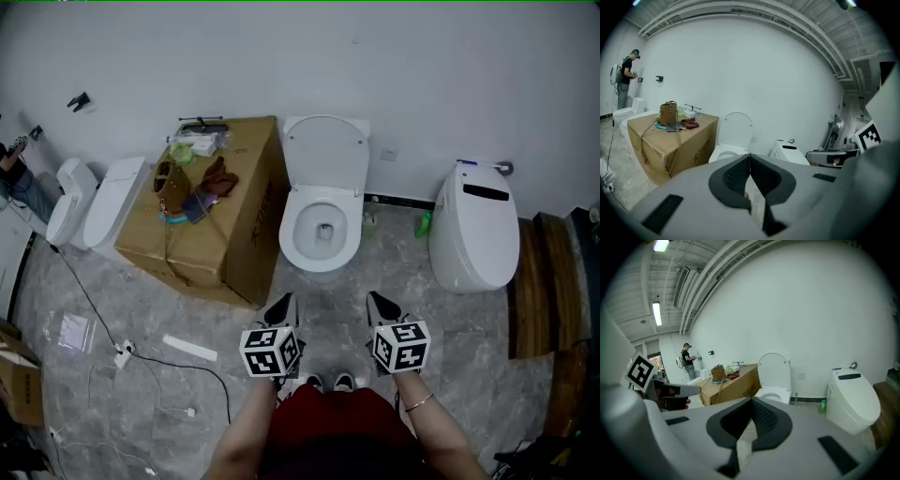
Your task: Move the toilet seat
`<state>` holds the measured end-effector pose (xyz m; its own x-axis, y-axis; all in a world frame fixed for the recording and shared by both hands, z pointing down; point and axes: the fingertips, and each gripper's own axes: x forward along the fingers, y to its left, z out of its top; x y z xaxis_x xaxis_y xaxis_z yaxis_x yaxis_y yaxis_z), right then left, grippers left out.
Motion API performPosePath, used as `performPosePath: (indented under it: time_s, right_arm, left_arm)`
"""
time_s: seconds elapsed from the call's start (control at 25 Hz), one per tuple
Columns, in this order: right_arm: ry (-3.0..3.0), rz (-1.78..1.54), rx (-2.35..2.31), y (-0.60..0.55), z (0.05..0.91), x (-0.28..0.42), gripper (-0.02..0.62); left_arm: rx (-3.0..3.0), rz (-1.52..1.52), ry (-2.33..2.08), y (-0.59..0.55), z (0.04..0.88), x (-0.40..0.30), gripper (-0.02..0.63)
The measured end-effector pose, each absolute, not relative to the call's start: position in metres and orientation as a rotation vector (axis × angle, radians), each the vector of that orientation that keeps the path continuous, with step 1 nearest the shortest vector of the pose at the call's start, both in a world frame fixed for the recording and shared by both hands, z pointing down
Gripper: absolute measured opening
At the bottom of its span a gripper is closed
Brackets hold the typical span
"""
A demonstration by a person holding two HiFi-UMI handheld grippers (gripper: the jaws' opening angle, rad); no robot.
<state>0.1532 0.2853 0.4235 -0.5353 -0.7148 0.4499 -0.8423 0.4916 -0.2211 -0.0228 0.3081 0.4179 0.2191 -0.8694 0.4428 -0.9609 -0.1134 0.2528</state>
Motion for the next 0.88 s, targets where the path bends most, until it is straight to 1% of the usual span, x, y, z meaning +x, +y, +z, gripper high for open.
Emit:
performPosePath:
  time_s: [0.64,0.88]
  right_arm:
    - [-2.466,0.617,1.315,0.287,0.429,0.172,0.015]
    - [-2.483,0.644,1.33,0.289,0.429,0.174,0.015]
  left_arm:
    - [2.025,0.265,-1.713,0.315,0.418,-0.008,0.028]
    - [2.039,0.248,-1.726,0.318,0.411,-0.014,0.028]
